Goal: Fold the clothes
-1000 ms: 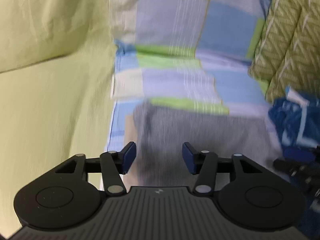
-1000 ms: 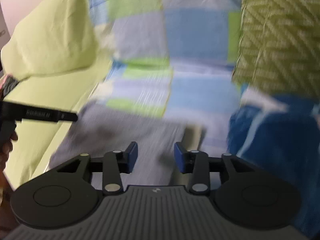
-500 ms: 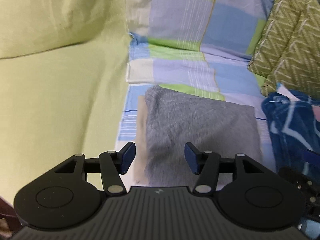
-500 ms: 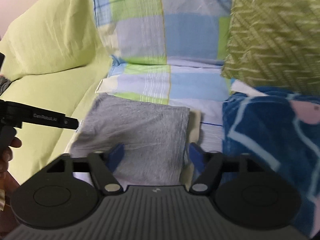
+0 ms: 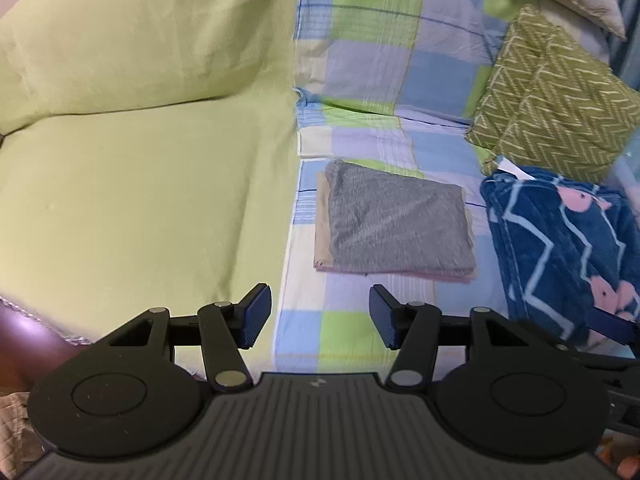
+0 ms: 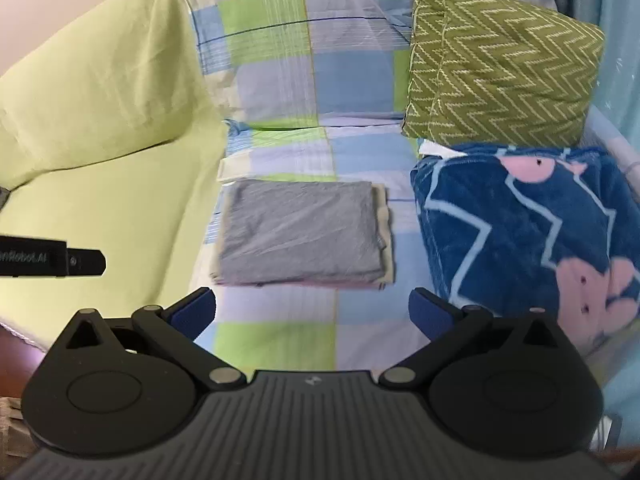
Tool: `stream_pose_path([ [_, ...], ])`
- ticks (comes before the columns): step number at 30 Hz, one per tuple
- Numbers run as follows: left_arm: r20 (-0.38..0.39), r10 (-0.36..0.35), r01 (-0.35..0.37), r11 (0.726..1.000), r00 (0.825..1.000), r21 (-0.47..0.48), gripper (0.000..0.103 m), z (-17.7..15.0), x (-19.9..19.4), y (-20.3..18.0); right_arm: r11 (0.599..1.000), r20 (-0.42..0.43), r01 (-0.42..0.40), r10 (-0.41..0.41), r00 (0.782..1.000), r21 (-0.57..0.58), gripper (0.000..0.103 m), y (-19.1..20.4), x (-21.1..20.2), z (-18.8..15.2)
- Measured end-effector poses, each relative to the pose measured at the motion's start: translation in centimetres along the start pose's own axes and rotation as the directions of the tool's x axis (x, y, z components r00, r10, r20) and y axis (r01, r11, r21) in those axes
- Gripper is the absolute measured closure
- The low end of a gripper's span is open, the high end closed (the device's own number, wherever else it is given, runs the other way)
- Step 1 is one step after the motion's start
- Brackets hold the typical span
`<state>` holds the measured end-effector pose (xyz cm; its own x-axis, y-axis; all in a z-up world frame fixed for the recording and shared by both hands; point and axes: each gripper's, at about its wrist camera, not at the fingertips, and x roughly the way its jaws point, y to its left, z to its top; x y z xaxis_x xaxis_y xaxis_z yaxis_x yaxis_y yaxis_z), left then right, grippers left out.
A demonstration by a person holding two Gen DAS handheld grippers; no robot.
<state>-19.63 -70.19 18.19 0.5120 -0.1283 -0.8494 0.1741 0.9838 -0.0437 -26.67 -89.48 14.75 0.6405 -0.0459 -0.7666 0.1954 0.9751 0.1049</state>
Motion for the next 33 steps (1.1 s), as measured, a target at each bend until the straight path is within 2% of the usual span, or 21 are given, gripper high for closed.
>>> stream_pose_path([
  [2,0.020,-0.005,0.005,1.000,1.000,-0.003,0.028,-0.4,-1.9,0.1,1.000,-0.004,0.001,-0.001,1.000,0.001,0.001,0.3,-1.0,-0.2],
  [11,0.051,-0.004,0.004,1.000,0.999,0.000,0.028,-1.4,-8.0,-1.5,1.000,-0.010,0.010,-0.010,1.000,-0.022,0.001,0.7,-7.4,-1.3],
  [23,0.068,0.016,-0.014,0.999,0.998,-0.036,0.026,-3.2,-13.1,-5.3,0.998,-0.014,0.037,-0.038,0.999,-0.056,0.001,0.2,-13.5,-1.8],
  [24,0.068,0.025,-0.022,0.999,0.997,-0.043,0.023,-3.3,-13.5,-5.4,0.997,-0.016,0.038,-0.039,0.999,-0.061,0.001,0.2,-14.0,-1.8],
  [33,0.090,0.059,-0.052,0.996,0.994,-0.075,0.022,-3.9,-16.3,-5.9,0.997,-0.013,0.036,-0.037,0.999,-0.070,0.001,-0.4,-16.6,-0.4],
])
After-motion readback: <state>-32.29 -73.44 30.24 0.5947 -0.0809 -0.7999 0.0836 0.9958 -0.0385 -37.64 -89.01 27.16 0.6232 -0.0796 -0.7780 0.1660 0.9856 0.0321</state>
